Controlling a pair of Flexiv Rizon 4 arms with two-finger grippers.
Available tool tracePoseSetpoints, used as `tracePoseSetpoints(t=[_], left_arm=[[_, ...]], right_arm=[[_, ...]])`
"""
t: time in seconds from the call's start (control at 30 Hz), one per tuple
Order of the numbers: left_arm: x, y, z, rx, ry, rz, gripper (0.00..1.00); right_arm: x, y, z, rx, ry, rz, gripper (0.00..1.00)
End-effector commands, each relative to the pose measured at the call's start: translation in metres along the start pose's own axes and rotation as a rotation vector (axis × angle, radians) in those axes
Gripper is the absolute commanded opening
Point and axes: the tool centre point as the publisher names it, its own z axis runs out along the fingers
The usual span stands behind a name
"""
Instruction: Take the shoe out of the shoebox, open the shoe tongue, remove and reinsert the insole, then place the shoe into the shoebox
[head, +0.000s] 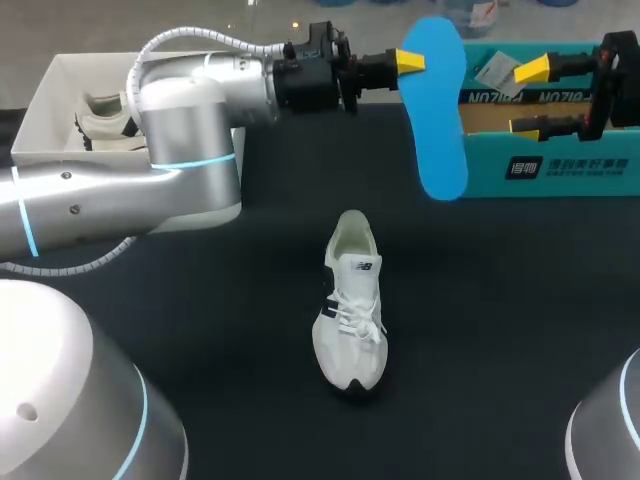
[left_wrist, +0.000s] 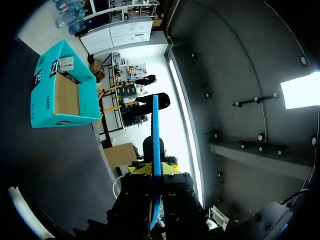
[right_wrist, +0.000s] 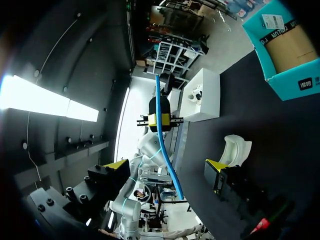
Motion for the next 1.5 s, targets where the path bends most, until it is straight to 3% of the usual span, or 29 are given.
tracePoseSetpoints(t=[0.03,0.33,0.5,0.57,0.77,0.87,1.07,1.27,1.5], left_arm=[[-0.004,-0.001,0.001,-0.067,0.02,0.183,0.0],[-0.004,-0.001,0.001,-0.067,0.02,0.183,0.0],[-0.007,-0.002,-0.002,-0.007,0.209,0.592,0.0],[-0.005,0.0,-0.003,0.018,0.257,0.663,0.0],[0.017,0.006,-0.003,-0.048,0.247,1.091,0.0],[0.023,0.007,-0.004,-0.135,0.224,1.271,0.0],[0.007,0.004,-0.009,-0.313,0.178,1.531,0.0],[-0.006,-0.003,-0.015,-0.316,0.138,1.633,0.0],[-0.007,-0.004,-0.015,-0.314,0.139,1.637,0.0]], right_arm=[[0.0,0.001,0.001,0.001,-0.001,0.0,1.0],[0.0,0.001,0.001,0.001,-0.001,0.0,1.0],[0.0,0.001,0.001,0.001,-0.001,0.0,1.0],[0.0,0.001,0.001,0.001,-0.001,0.0,1.0],[0.0,0.001,0.001,0.001,-0.001,0.0,1.0],[0.0,0.001,0.001,0.001,-0.001,0.0,1.0],[0.0,0.001,0.001,0.001,-0.001,0.0,1.0],[0.0,0.001,0.001,0.001,-0.001,0.0,1.0],[0.0,0.001,0.001,0.001,-0.001,0.0,1.0]])
